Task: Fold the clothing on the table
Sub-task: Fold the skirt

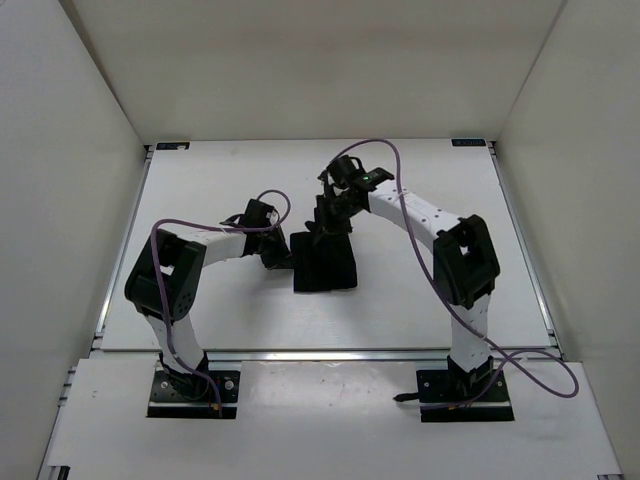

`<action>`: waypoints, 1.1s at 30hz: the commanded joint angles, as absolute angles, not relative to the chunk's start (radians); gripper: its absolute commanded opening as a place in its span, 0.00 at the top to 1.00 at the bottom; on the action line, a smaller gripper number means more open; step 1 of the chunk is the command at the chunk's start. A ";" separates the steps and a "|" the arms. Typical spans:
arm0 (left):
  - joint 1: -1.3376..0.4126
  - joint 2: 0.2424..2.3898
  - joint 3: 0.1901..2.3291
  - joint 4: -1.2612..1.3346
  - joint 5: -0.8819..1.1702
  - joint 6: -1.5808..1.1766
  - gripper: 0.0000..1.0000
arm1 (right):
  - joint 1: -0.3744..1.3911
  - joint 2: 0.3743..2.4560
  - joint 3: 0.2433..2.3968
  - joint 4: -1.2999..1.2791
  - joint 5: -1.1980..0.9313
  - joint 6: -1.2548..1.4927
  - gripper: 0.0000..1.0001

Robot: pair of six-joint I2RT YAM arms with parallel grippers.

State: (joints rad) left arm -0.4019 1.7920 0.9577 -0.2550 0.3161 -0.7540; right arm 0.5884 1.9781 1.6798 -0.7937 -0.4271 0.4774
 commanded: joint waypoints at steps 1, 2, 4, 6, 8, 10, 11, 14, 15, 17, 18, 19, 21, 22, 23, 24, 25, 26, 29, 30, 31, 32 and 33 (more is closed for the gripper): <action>-0.387 1.792 0.917 -0.241 0.308 -0.750 1.00 | 0.621 2.023 1.761 -0.758 -0.423 0.544 1.00; -0.384 1.795 0.917 -0.238 0.313 -0.739 1.00 | 0.632 2.040 1.781 -0.755 -0.417 0.545 1.00; -0.382 1.795 0.919 -0.239 0.321 -0.742 1.00 | 0.646 2.072 1.796 -0.761 -0.408 0.560 1.00; -0.374 1.793 0.910 -0.235 0.321 -0.733 1.00 | 0.655 2.089 1.809 -0.758 -0.403 0.561 0.99; -0.367 1.792 0.905 -0.230 0.325 -0.736 1.00 | 0.670 2.111 1.805 -0.747 -0.402 0.563 1.00; -0.359 1.781 0.902 -0.233 0.345 -0.733 1.00 | 0.686 2.131 1.825 -0.782 -0.399 0.560 0.99; -0.351 1.779 0.899 -0.229 0.356 -0.733 0.99 | 0.683 2.141 1.838 -0.791 -0.394 0.551 0.99; -0.315 1.747 0.881 -0.215 0.399 -0.755 0.90 | 0.704 2.155 1.839 -0.813 -0.380 0.540 0.94; -0.302 1.732 0.874 -0.209 0.406 -0.765 0.85 | 0.713 2.151 1.827 -0.799 -0.380 0.537 0.90; -0.279 1.698 0.865 -0.203 0.436 -0.778 0.80 | 0.719 2.148 1.825 -0.782 -0.390 0.541 0.77; -0.270 1.681 0.856 -0.198 0.442 -0.785 0.76 | 0.724 2.155 1.828 -0.776 -0.400 0.540 0.73; -0.267 1.660 0.851 -0.195 0.443 -0.788 0.69 | 0.718 2.143 1.836 -0.773 -0.403 0.538 0.68; -0.259 1.626 0.838 -0.195 0.465 -0.807 0.57 | 0.726 2.129 1.859 -0.762 -0.407 0.534 0.53; -0.250 1.609 0.830 -0.192 0.469 -0.813 0.52 | 0.726 2.122 1.868 -0.759 -0.408 0.532 0.50; -0.250 1.595 0.825 -0.190 0.472 -0.821 0.50 | 0.726 2.109 1.879 -0.759 -0.399 0.532 0.47; -0.235 1.583 0.827 -0.199 0.479 -0.830 0.47 | 0.730 2.086 1.885 -0.762 -0.396 0.534 0.44; -0.232 1.565 0.821 -0.190 0.480 -0.833 0.42 | 0.726 2.076 1.884 -0.755 -0.393 0.531 0.40; -0.226 1.551 0.818 -0.190 0.486 -0.841 0.40 | 0.724 2.045 1.876 -0.747 -0.382 0.532 0.39; -0.218 1.519 0.818 -0.215 0.488 -0.848 0.38 | 0.707 1.949 1.784 -0.688 -0.370 0.549 0.39; -0.221 1.506 0.810 -0.221 0.470 -0.850 0.39 | 0.697 1.904 1.713 -0.666 -0.377 0.572 0.43; -0.216 1.485 0.808 -0.238 0.463 -0.854 0.39 | 0.692 1.884 1.630 -0.619 -0.383 0.587 0.47; -0.213 1.458 0.807 -0.258 0.436 -0.854 0.38 | 0.675 1.847 1.591 -0.571 -0.394 0.600 0.64; -0.206 1.448 0.792 -0.265 0.419 -0.854 0.39 | 0.672 1.824 1.521 -0.545 -0.429 0.615 0.78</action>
